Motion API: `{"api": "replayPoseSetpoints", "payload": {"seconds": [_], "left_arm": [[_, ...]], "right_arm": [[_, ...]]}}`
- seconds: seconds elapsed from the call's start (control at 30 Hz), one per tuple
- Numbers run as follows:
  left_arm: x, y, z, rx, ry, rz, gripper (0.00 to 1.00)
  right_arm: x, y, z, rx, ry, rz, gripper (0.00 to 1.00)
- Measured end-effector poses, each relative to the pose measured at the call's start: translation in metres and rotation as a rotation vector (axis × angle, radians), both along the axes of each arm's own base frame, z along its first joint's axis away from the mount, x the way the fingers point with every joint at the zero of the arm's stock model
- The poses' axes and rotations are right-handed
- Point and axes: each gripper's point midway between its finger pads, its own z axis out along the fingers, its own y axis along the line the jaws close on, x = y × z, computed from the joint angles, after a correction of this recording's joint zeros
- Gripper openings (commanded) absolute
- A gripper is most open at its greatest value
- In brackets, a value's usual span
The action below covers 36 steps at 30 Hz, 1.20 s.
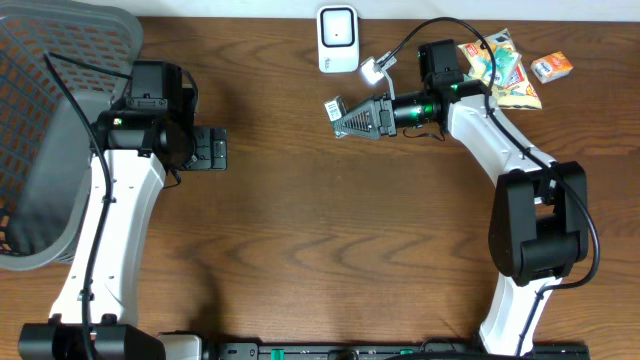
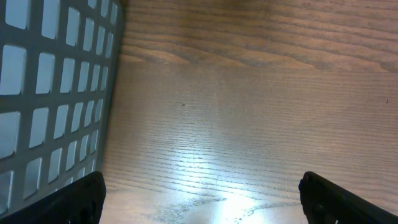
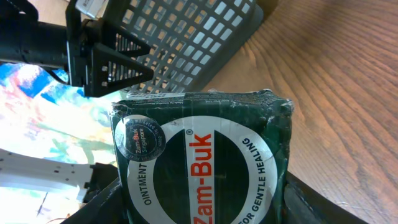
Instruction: Scan the item barcode
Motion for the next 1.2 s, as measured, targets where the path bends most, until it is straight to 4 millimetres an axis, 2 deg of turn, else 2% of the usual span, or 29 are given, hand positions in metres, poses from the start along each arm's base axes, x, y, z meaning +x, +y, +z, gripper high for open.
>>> {"api": "replayPoseSetpoints", "payload": {"seconds": [0.93, 1.2], "left_arm": [[0.0, 0.0, 0.0, 0.0, 0.0, 0.0, 0.98], [0.0, 0.0, 0.0, 0.0, 0.0, 0.0, 0.98]], "right_arm": [[0.001, 0.0, -0.001, -0.008, -0.001, -0.006, 0.57], [0.006, -0.002, -0.01, -0.06, -0.007, -0.036, 0.57]]}}
